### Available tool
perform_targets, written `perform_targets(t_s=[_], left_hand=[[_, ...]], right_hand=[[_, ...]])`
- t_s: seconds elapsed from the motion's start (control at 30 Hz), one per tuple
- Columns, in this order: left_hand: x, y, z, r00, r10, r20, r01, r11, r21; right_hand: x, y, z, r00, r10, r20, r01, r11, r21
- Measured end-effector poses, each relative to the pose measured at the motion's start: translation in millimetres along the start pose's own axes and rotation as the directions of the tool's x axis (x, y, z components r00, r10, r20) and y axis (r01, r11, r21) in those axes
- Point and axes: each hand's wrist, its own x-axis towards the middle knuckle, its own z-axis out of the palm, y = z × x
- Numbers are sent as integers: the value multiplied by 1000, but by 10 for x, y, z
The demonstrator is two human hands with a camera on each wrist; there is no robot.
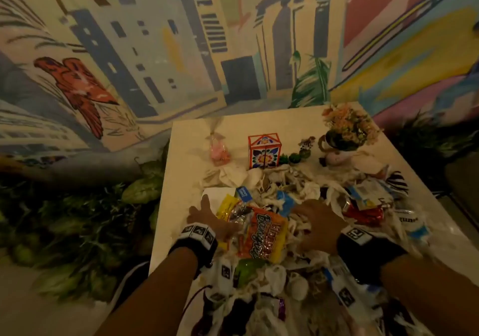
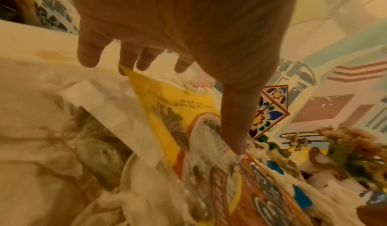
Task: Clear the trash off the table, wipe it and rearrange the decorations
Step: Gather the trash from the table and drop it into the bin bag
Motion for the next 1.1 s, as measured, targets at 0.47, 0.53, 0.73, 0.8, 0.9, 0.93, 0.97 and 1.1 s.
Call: perform_targets(t_s=[0.47,0.53,0.73,0.8,0.9,0.93,0.97,1.1], left_hand=[[74,172,157,993,67,-101,-86,976,-202],[37,177,125,988,92,-125,-119,965,-233],[-14,178,1,979,142,-147,-168,970,-177],[-42,175,-19,970,190,-152,-208,971,-113],[-79,173,-17,948,272,-166,-287,955,-75],[-95,174,-23,942,288,-170,-305,949,-84],[-112,173,-37,935,306,-180,-327,939,-105],[-215,197,-195,905,350,-240,-397,899,-187]], right_hand=[[570,94,436,1000,20,-9,-21,980,-197],[591,113,413,1000,22,-3,-22,989,-144],[519,99,48,988,-20,-156,35,995,96],[453,123,-100,972,-28,-234,76,977,198],[345,152,-247,958,-5,-286,85,960,267],[315,157,-291,951,17,-308,76,954,288],[294,163,-332,938,40,-346,74,948,310],[195,144,-559,858,90,-506,114,927,358]])
